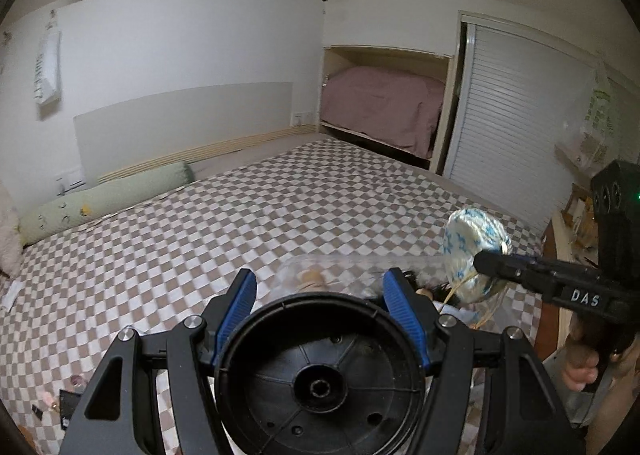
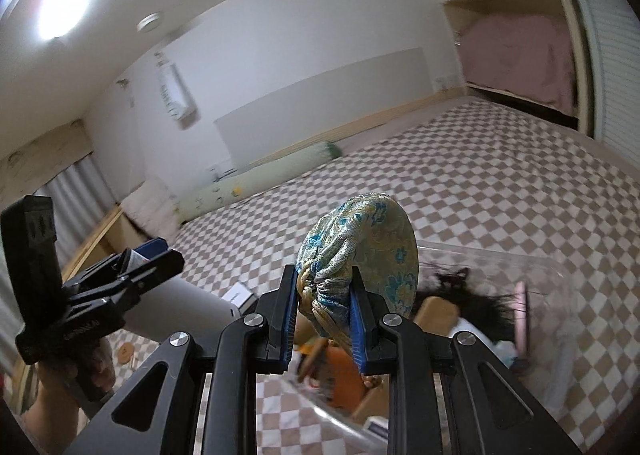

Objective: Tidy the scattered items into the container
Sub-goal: 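Carry the thermos and floral pouch with both tools toward the clear container, then lower the thermos into the container with the left tool while the right tool holds the pouch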

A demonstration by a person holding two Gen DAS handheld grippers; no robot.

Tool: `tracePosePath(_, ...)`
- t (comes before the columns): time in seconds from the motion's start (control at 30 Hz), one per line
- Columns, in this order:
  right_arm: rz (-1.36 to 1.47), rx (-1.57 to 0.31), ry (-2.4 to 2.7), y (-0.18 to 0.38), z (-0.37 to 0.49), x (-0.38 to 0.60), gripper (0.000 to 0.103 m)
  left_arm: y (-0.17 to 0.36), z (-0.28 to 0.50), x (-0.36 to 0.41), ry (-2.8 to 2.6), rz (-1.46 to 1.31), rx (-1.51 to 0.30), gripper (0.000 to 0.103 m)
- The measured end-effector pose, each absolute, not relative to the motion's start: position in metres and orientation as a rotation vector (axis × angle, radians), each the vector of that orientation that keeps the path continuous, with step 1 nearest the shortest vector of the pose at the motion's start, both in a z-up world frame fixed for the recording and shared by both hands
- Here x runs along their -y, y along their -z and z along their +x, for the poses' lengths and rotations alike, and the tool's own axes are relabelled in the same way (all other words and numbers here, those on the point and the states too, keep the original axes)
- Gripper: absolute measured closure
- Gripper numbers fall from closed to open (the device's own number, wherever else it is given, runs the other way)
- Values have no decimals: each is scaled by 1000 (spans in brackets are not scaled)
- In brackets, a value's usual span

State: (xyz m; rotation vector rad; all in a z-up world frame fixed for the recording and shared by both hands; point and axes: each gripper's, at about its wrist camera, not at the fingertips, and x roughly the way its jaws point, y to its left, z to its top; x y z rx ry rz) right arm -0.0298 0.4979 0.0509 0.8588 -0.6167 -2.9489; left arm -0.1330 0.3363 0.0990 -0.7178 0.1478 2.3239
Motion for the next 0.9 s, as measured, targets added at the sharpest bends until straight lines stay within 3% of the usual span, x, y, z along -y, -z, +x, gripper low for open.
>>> tracePosePath(0.4,922,764,2986,-25,-14,-553,79,-93,-156,-434,-2240,-788,-149,37)
tracePosePath(0.9,1003,752,2873,1,-16,-564,79,-59,-200,-518,-2212,-815,-135,37)
